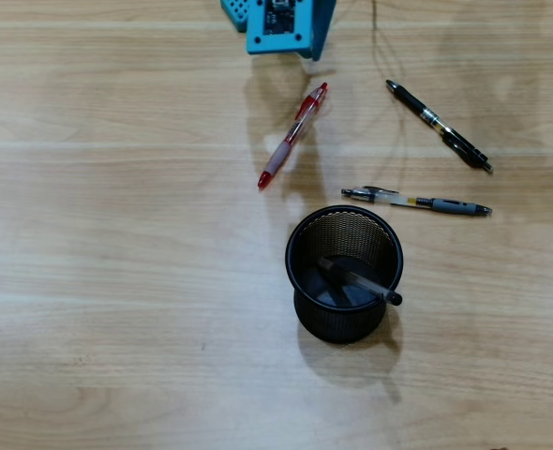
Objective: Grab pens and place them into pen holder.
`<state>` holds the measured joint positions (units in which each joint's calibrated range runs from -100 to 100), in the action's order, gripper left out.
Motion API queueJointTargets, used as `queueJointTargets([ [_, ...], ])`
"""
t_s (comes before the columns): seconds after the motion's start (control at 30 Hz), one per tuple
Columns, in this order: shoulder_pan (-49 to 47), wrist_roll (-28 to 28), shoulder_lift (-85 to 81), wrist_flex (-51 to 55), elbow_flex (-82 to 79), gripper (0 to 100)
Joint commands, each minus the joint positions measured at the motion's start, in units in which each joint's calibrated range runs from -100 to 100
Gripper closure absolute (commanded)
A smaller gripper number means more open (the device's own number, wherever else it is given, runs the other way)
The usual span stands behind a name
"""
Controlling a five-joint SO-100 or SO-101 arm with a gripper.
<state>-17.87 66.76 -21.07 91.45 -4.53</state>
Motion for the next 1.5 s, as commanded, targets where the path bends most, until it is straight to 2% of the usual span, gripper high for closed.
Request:
queueJointTargets([
  [0.0, -0.01, 0.57, -1.14, 0.25, -1.99, 98],
  [0.43, 0.72, 0.57, 6.08, -0.20, -5.70, 97],
  [0.5, 1.08, 0.57, 6.85, -0.29, -6.70, 94],
  [0.63, 1.63, 0.57, 8.63, -0.29, -7.42, 82],
  [0.73, 2.09, 0.57, 10.16, -0.66, -7.42, 80],
  [1.07, 2.09, 0.41, 15.59, -16.15, -14.21, 79],
  [1.47, 2.27, 0.67, 20.60, -27.81, -22.26, 79],
])
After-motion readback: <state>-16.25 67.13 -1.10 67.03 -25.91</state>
